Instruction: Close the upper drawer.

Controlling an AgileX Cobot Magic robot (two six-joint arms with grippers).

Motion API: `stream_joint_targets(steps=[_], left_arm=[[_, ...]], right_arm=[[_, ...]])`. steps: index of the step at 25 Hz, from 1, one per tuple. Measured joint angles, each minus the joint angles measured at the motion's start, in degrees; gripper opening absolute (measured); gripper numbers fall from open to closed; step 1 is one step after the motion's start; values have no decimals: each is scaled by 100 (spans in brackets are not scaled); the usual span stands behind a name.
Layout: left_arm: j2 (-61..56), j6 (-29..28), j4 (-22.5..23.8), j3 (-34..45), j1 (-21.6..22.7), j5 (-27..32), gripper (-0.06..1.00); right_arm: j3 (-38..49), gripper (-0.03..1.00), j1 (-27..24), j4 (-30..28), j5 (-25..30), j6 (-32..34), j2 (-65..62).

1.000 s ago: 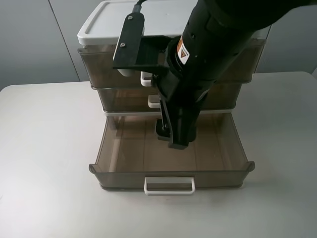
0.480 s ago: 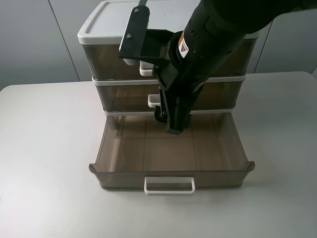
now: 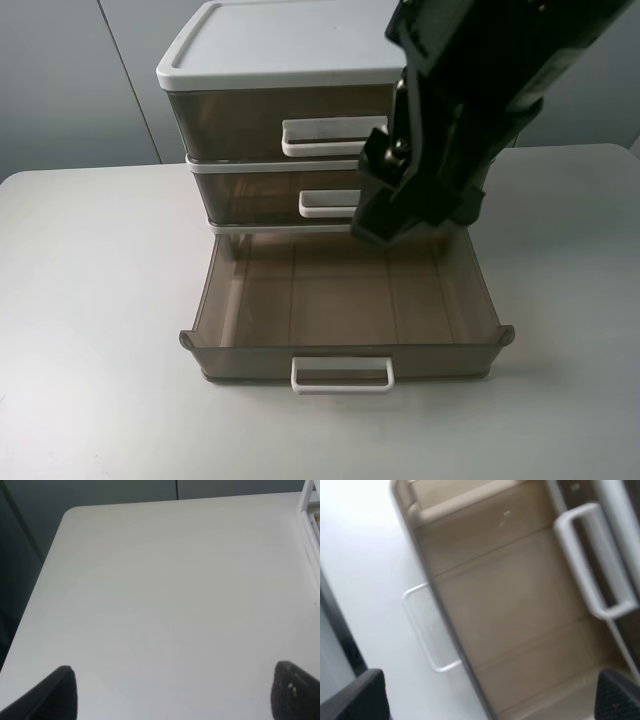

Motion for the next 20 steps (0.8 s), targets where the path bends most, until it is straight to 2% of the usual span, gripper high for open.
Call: stream_joint_targets(steps=[3, 6, 9, 11, 15, 18, 20], left_arm=[[0, 0, 0, 0, 0, 0, 74], [0, 0, 0, 0, 0, 0, 74], [0, 0, 0, 0, 0, 0, 74], [0, 0, 0, 0, 0, 0, 74], [0, 0, 0, 0, 0, 0, 74], [0, 0, 0, 0, 0, 0, 74], [0, 0, 0, 0, 0, 0, 74]], right_arm=[[0, 63, -778, 0, 24, 202, -542], [0, 63, -1907, -102, 34, 335, -1053], [0, 63, -2981, -450, 34, 456, -1499], [0, 63, -3477, -701, 34, 568, -1752], [138, 63, -3657, -1164, 52, 795, -2177], [737, 63, -3657, -1693, 52, 1211, -2605], [1171, 63, -3657, -1850, 52, 1479, -3025]])
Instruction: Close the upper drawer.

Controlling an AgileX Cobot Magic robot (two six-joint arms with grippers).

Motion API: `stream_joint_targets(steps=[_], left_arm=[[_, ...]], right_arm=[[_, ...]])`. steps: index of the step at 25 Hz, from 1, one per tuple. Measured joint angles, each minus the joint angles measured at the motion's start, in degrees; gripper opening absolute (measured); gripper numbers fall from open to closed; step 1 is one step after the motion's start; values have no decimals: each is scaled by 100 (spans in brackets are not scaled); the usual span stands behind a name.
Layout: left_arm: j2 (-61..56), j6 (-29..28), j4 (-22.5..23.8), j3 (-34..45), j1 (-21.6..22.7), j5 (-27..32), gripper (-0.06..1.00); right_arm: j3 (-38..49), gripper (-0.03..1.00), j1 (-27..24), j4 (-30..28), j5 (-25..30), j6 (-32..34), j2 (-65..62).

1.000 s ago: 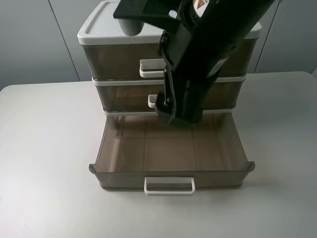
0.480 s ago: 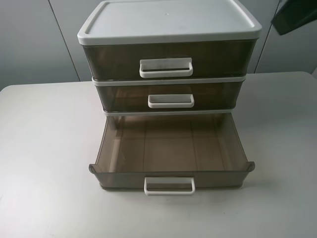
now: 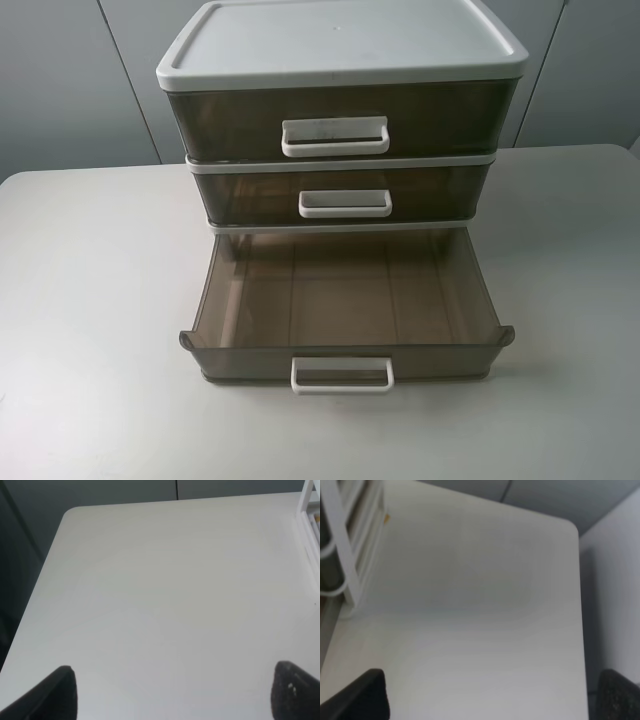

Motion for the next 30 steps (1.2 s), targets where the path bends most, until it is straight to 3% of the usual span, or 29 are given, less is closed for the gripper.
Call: stream_joint_targets(steps=[8, 14, 22, 30], left_arm=[[0, 0, 0, 0, 0, 0, 74], [0, 0, 0, 0, 0, 0, 74], [0, 0, 0, 0, 0, 0, 74], [0, 0, 0, 0, 0, 0, 74]], right_arm=[[1437, 63, -88, 95, 28, 308, -1734], [2474, 63, -860, 747, -389, 142, -3155], [2791, 63, -1532, 1645, -485, -447, -3848], [3300, 63, -1652, 1877, -681, -545, -4457]])
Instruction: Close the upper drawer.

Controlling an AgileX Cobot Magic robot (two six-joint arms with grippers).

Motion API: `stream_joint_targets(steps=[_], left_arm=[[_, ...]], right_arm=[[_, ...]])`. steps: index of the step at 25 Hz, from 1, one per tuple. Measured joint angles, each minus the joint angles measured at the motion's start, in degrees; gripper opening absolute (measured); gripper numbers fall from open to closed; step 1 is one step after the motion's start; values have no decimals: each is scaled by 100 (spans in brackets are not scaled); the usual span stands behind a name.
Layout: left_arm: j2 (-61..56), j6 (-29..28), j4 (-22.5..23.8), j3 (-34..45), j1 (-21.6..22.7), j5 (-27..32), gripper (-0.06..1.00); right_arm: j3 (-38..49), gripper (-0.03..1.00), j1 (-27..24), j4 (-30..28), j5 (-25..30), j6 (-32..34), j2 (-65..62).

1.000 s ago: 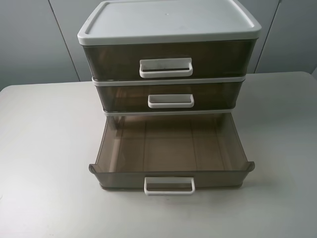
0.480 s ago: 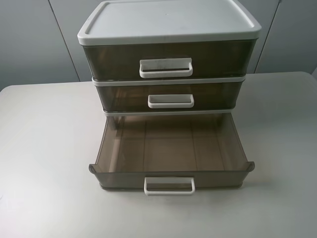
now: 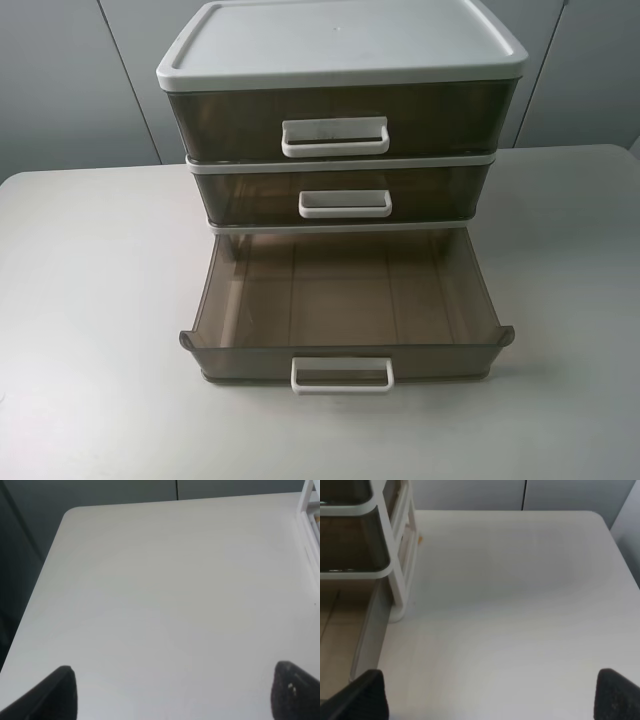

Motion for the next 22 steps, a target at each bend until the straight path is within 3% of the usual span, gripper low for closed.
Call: stream_joint_targets(steps=[22], left_arm=[[0, 0, 0, 0, 0, 0, 74]], right_arm=[[0, 63, 0, 79, -24, 23, -34]])
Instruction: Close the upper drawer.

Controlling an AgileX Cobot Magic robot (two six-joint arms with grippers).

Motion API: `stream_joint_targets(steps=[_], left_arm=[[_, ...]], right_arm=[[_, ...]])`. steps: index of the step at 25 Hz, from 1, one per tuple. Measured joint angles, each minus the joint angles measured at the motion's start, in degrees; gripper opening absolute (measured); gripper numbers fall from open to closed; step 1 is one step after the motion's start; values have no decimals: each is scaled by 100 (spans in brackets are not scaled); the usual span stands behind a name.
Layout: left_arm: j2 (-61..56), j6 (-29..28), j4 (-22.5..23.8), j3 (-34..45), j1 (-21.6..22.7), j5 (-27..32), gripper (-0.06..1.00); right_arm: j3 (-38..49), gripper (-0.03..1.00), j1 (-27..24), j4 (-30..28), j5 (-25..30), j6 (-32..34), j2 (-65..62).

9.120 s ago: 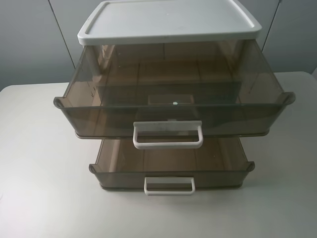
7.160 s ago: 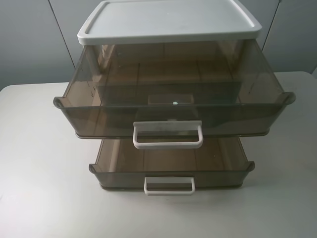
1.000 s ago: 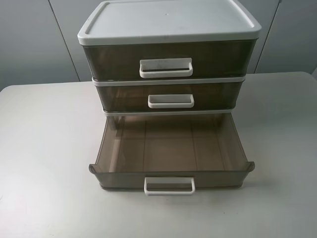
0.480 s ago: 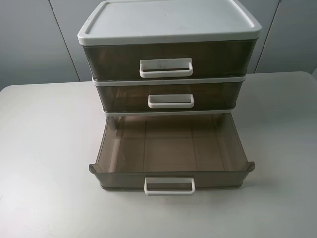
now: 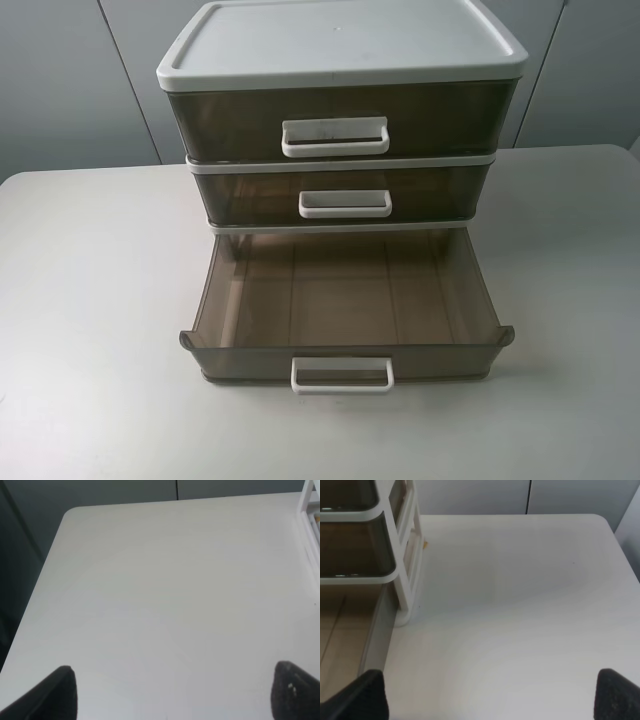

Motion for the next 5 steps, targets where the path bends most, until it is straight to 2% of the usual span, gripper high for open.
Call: stream_joint_targets(steps=[5], left_arm=[[0, 0, 0, 0, 0, 0, 74]], right_arm=[[0, 63, 0, 0, 0, 8, 0]])
